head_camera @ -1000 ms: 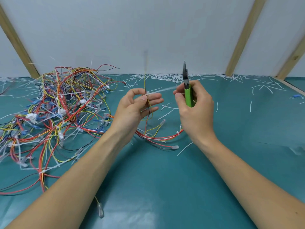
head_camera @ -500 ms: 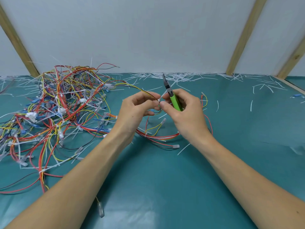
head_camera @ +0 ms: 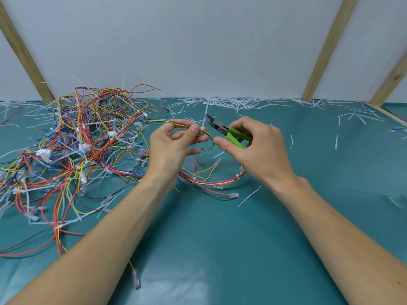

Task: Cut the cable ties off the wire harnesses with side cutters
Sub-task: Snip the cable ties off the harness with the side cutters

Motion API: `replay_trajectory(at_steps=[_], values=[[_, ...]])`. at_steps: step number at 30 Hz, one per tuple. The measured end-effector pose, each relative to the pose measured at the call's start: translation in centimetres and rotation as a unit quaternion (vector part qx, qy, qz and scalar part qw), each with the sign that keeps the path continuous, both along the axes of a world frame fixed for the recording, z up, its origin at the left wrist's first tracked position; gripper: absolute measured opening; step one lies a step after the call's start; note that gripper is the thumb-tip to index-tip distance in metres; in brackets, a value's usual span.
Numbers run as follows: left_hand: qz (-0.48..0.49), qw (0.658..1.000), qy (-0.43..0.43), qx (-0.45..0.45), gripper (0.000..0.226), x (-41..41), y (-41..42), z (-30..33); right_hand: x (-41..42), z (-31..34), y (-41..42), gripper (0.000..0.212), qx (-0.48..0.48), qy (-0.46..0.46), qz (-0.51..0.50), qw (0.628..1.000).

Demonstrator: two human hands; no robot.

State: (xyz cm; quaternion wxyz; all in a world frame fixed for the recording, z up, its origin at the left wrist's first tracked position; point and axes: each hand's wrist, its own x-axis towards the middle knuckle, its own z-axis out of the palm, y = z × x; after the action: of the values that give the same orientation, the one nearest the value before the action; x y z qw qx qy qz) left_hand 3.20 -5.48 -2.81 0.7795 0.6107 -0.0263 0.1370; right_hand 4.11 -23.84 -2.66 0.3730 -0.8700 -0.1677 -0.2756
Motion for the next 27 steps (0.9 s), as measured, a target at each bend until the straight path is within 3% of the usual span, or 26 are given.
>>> replay_trajectory(at_steps=[14,27], values=[[0.069,0.996,-0.037,0.035,0.009,0.11,0.13,-0.18,-0.09,0.45,-0.6,0.033,-0.084,-0.003,-0.032,0.996],[0.074,0.988,-0.078,0.11,0.011,0.19,-0.3,-0.53,-0.38,0.57,-0.24,0.034,-0.074,-0.021,-0.031,0.997]])
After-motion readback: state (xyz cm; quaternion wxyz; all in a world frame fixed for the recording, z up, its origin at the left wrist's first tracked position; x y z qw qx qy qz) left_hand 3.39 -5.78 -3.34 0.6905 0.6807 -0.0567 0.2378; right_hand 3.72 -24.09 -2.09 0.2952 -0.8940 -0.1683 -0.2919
